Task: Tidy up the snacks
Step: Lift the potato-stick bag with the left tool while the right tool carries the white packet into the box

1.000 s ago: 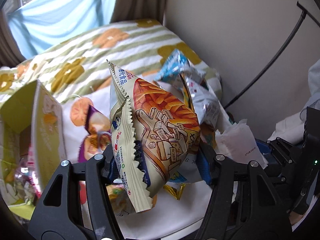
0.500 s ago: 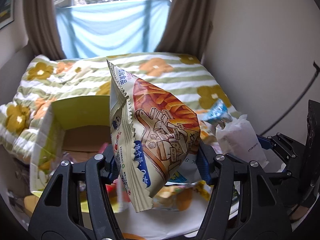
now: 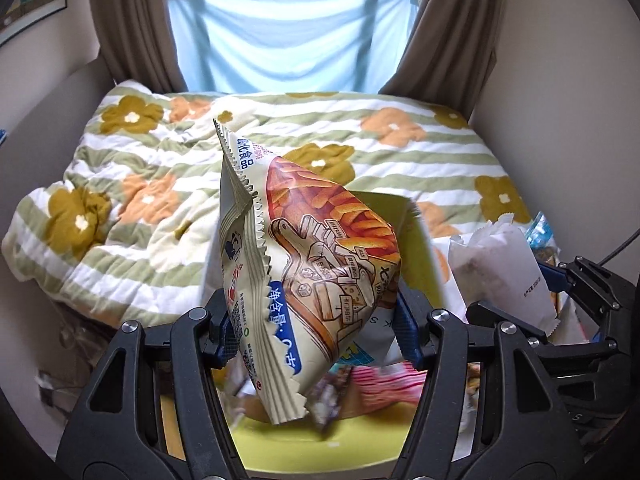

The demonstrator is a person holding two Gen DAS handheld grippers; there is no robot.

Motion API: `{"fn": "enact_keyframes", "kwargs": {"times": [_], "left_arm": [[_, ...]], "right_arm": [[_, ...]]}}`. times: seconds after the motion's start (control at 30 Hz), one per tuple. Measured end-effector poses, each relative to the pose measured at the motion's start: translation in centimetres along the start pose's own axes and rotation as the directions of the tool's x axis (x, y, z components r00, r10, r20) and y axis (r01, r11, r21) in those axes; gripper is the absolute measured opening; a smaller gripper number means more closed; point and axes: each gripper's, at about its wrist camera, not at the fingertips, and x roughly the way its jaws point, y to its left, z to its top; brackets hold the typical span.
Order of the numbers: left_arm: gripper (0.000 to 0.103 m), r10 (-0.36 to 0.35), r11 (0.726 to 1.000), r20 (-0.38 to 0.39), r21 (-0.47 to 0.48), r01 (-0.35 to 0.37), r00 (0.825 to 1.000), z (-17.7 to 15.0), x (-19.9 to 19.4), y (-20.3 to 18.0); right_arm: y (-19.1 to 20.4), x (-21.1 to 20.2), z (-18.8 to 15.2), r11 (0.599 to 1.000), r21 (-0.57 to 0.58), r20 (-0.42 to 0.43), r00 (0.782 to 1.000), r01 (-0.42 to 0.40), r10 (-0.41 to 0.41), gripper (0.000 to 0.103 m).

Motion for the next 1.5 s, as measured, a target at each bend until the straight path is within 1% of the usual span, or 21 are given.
{"fn": "enact_keyframes", "kwargs": {"times": [0.07,0.13,0.23,0.4,0.43,0.47,0.5,0.53,0.57,0.6,0.67,0.77,0.83,0.93,1.07,1.13,1.17,1.2,1.27,1.33,1.5], "left_arm": [[0.059,-0.009,1.0,-0.028,0.016,0.01,1.0,0.4,1.4,1.5],[0.059,-0.016,0.999,-0.06,0.037,0.018,0.998,0.8,3.1,2.5],[0.059,-0.026,0.997,-0.1,0.066,0.033,0.995,1.3,5.7,3.4],[0.06,-0.06,0.993,-0.153,0.091,0.074,0.986,1.6,9.1,3.4],[0.062,-0.057,0.992,-0.155,0.098,0.073,0.986,1.7,9.7,3.4],[0.07,-0.057,0.992,-0.162,0.104,0.074,0.985,1.6,10.2,3.2],[0.082,-0.054,0.992,-0.172,0.106,0.073,0.984,1.6,10.7,3.3],[0.088,-0.044,0.992,-0.174,0.106,0.064,0.984,1.6,11.1,3.3],[0.097,-0.038,0.993,-0.168,0.106,0.056,0.985,1.6,11.3,3.3],[0.1,-0.037,0.993,-0.162,0.106,0.054,0.986,1.6,11.3,3.3],[0.1,-0.039,0.993,-0.161,0.105,0.056,0.986,1.7,11.4,3.5],[0.1,0.004,0.995,-0.162,0.097,0.012,0.987,1.5,11.4,4.5],[0.1,0.029,0.998,-0.164,0.067,-0.019,0.986,1.2,11.2,5.4],[0.1,0.032,0.999,-0.174,0.03,-0.027,0.984,0.7,11.1,6.2],[0.1,0.045,0.999,-0.192,-0.001,-0.046,0.98,0.2,11.1,7.1],[0.1,0.043,0.999,-0.193,-0.017,-0.048,0.98,-0.1,10.8,7.4],[0.1,0.044,0.998,-0.191,-0.023,-0.05,0.981,-0.1,10.7,7.5],[0.1,0.047,0.998,-0.19,-0.028,-0.054,0.981,-0.3,10.6,7.5],[0.1,0.05,0.998,-0.191,-0.036,-0.058,0.98,-0.5,10.5,7.6],[0.1,0.055,0.997,-0.192,-0.038,-0.063,0.98,-0.9,10.3,7.5],[0.1,0.059,0.997,-0.194,-0.036,-0.068,0.979,-1.5,9.4,7.0]], "right_arm": [[1.1,1.7,0.7,1.0,0.015,-0.02,1.0,0.014,-0.013,0.06],[1.3,2.5,0.9,0.999,0.032,-0.04,0.999,0.027,-0.026,0.06],[1.8,4.1,1.2,0.997,0.048,-0.073,0.996,0.059,-0.056,0.06],[1.4,6.5,1.3,0.994,0.049,-0.131,0.987,0.102,-0.094,0.06],[1.3,7.0,1.2,0.993,0.045,-0.14,0.985,0.108,-0.101,0.06],[1.0,7.5,1.2,0.993,0.041,-0.15,0.983,0.114,-0.107,0.06],[0.9,7.8,1.1,0.992,0.039,-0.159,0.981,0.118,-0.111,0.06],[0.7,8.2,1.0,0.992,0.036,-0.169,0.979,0.119,-0.112,0.06],[0.5,8.6,1.0,0.992,0.036,-0.178,0.978,0.118,-0.11,0.06],[0.4,9.0,0.9,0.992,0.037,-0.188,0.976,0.117,-0.108,0.06],[0.0,9.7,0.7,0.992,0.036,-0.205,0.973,0.118,-0.108,0.06],[-0.3,9.9,0.2,0.993,0.023,-0.216,0.97,0.118,-0.11,0.06],[0.0,10.2,0.0,0.993,0.004,-0.226,0.968,0.114,-0.11,0.06],[0.3,11.0,-0.2,0.996,-0.016,-0.24,0.966,0.092,-0.093,0.06],[0.1,12.1,-0.1,0.998,0.009,-0.248,0.967,0.07,-0.065,0.06],[0.0,12.2,-0.1,0.998,0.036,-0.236,0.971,0.046,-0.036,0.061],[0.0,12.0,-0.1,0.999,0.042,-0.217,0.976,0.025,-0.015,0.065],[0.0,11.8,-0.1,0.999,0.039,-0.205,0.979,0.016,-0.008,0.078],[0.3,11.5,-0.2,1.0,0.018,-0.198,0.98,0.007,-0.004,0.097],[0.6,11.4,-0.5,1.0,0.006,-0.201,0.98,0.007,-0.006,0.097],[0.8,10.6,-1.4,1.0,0.02,-0.2,0.98,0.003,0.001,0.097]]}}
